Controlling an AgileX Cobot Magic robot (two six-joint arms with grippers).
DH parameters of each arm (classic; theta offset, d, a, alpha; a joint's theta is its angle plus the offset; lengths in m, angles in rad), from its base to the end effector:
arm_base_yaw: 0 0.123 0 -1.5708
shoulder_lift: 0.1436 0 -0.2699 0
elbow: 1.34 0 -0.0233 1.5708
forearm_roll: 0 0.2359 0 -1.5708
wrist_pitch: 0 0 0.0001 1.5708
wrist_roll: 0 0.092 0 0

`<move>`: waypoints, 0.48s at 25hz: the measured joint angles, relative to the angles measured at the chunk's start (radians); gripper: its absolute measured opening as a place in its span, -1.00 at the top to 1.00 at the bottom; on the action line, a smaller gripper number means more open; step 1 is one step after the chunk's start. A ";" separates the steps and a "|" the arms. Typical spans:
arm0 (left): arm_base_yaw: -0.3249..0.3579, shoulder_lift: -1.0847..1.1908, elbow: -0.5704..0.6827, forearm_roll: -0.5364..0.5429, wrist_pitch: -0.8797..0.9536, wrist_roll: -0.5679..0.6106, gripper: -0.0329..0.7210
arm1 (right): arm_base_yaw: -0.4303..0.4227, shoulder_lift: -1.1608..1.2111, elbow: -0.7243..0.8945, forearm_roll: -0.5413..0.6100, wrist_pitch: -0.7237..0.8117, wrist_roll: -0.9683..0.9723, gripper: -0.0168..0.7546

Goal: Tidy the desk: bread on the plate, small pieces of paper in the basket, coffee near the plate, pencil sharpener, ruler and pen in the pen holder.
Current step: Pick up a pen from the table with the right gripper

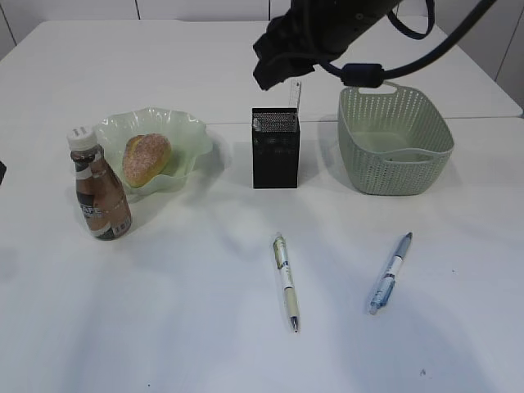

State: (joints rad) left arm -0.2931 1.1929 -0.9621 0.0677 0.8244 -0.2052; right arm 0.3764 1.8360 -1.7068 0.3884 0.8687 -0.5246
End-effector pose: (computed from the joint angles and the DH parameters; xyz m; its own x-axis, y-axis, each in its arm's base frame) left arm 0.2179 -0.0610 0.2991 -0.8195 0.0819 -0.5672 0.1333 0.9898 -0.0497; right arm 0.3627 0.1720 0.3165 -0.5490 -0.4878 -0.6786 -0.6937 0.7189 0.0444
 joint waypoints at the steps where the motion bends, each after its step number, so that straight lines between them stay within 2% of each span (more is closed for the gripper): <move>1: 0.000 0.000 0.000 0.000 0.002 0.000 0.28 | 0.000 0.000 0.000 -0.029 0.033 0.022 0.28; 6: 0.000 0.000 0.000 -0.020 0.002 0.000 0.28 | -0.004 0.000 0.000 -0.135 0.133 0.181 0.28; 12: 0.000 0.000 0.000 -0.044 0.008 0.000 0.28 | -0.004 0.000 0.000 -0.176 0.186 0.299 0.28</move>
State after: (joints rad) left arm -0.2931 1.1929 -0.9621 0.0242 0.8323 -0.2052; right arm 0.3722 1.8360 -1.7068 0.2124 1.0548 -0.2255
